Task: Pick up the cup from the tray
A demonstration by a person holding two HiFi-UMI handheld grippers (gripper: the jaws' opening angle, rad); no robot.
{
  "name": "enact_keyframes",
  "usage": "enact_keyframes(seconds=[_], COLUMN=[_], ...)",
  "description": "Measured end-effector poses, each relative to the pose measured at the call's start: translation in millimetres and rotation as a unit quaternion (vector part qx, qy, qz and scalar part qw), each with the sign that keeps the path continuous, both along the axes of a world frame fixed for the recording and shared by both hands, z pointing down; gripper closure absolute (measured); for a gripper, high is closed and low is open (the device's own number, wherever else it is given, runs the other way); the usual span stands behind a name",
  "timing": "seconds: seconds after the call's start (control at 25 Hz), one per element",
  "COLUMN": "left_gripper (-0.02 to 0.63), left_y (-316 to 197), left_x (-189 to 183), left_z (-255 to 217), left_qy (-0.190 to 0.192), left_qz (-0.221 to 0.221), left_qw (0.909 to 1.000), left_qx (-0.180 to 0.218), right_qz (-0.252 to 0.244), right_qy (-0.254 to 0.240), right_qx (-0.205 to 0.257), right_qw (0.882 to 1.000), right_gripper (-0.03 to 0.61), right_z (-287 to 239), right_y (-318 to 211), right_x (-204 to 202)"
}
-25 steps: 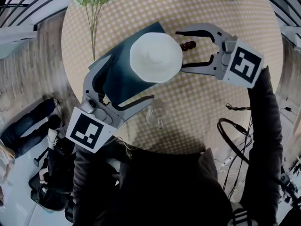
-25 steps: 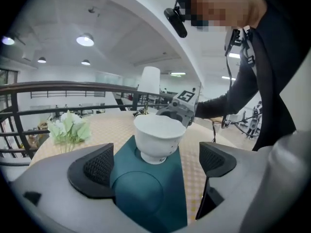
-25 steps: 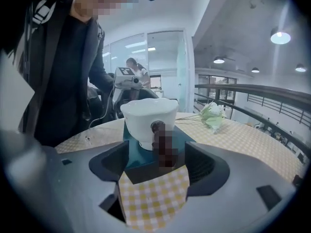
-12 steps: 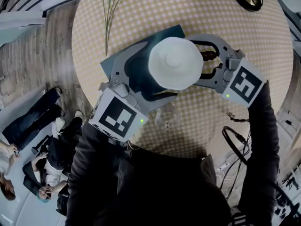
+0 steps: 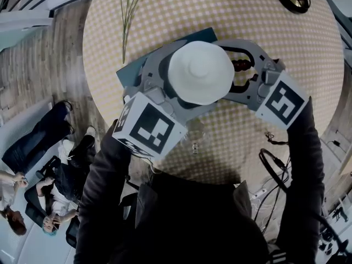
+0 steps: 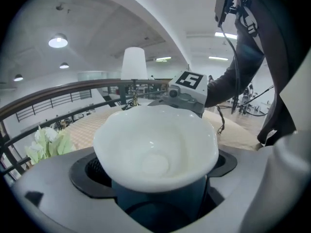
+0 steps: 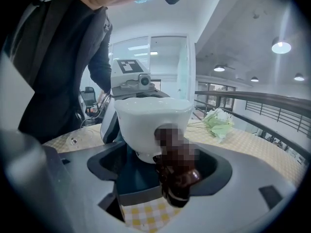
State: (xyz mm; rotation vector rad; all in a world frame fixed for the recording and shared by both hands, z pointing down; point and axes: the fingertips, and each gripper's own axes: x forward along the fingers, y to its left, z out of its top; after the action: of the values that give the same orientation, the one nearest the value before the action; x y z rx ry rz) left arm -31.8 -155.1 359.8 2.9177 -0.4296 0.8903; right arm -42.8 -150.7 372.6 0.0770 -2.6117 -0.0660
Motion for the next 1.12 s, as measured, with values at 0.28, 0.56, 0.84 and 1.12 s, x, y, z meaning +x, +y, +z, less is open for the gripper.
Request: enact_keyframes(seconds=[0.28,0.56,0.84,1.12], left_gripper=[0.074,0.084,0.091,0.091], left_y=[-2.1,-4.8,0.9,2.8], left_x=[-4.0,-2.0,-4.5,-7.3], left_z=[-2.8,-3.5,-10.7,-24.7], left_qy=[0.003,0.023,-0.039,0.001], left_qz=[-0.002,0.009,0.03,0.028], left_qw=[1.0,0.9997,0.9983,0.9994], left_qx=[0.005,0.0,0.031,0.023], right_qz=[0.001,-0.006,-0.017,-0.017], right_qy=[0.013,0.015,0.024,0.033], right_qx=[0.01,0.016,0.027,0.039], right_qw=[1.0,1.0,0.999,0.999], right_gripper=[0.241,0.241,0.241,0.241], right_z=[-3.3,-2.5,-6.2,-23.7], right_y=[-0.1,0.0,5.5,7.0], right_x=[-3.8,-5.6,-13.5,-14.8])
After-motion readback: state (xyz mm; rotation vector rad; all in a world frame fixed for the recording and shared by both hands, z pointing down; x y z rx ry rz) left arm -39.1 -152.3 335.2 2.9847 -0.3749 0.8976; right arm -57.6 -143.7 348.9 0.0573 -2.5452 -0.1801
